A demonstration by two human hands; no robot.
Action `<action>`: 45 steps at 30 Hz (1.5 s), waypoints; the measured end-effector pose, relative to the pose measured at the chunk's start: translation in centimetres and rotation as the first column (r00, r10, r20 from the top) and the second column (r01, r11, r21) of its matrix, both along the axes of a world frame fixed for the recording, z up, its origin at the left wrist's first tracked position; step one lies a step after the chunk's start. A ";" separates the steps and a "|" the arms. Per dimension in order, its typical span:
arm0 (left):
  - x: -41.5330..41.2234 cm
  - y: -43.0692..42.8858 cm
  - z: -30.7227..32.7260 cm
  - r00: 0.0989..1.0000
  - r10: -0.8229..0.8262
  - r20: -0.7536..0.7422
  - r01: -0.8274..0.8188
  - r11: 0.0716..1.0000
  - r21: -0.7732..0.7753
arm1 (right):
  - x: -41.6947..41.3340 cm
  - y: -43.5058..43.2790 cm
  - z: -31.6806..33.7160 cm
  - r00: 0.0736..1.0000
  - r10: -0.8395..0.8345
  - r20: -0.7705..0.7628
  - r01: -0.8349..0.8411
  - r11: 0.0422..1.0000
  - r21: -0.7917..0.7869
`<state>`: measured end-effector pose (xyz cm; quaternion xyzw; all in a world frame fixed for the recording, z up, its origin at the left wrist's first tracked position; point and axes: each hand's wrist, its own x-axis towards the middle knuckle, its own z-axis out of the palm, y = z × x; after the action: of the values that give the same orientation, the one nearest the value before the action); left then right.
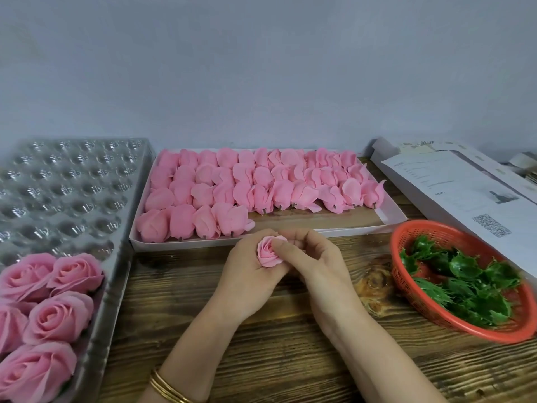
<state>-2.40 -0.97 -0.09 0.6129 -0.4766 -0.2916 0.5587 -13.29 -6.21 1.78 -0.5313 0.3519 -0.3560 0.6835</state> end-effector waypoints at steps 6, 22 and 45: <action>-0.1 0.1 0.1 0.997 0.045 0.055 -0.044 0.999 -0.010 | 0.0 -0.1 -0.2 1.000 0.007 0.023 -0.007 1.000 0.029; -0.3 -0.5 0.5 0.866 0.227 -0.445 -0.293 0.952 -0.084 | 0.5 1.2 -0.7 0.994 0.002 -0.106 -0.039 0.935 -0.354; -0.2 0.2 1.9 0.704 0.090 -0.704 -0.118 0.993 0.009 | 1.1 1.7 -0.5 0.981 0.144 -0.130 -0.180 0.923 -0.340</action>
<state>-2.64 -0.81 1.76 0.4712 -0.1982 -0.4621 0.7247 -12.21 -4.52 1.29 -0.6892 0.2723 -0.3274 0.5863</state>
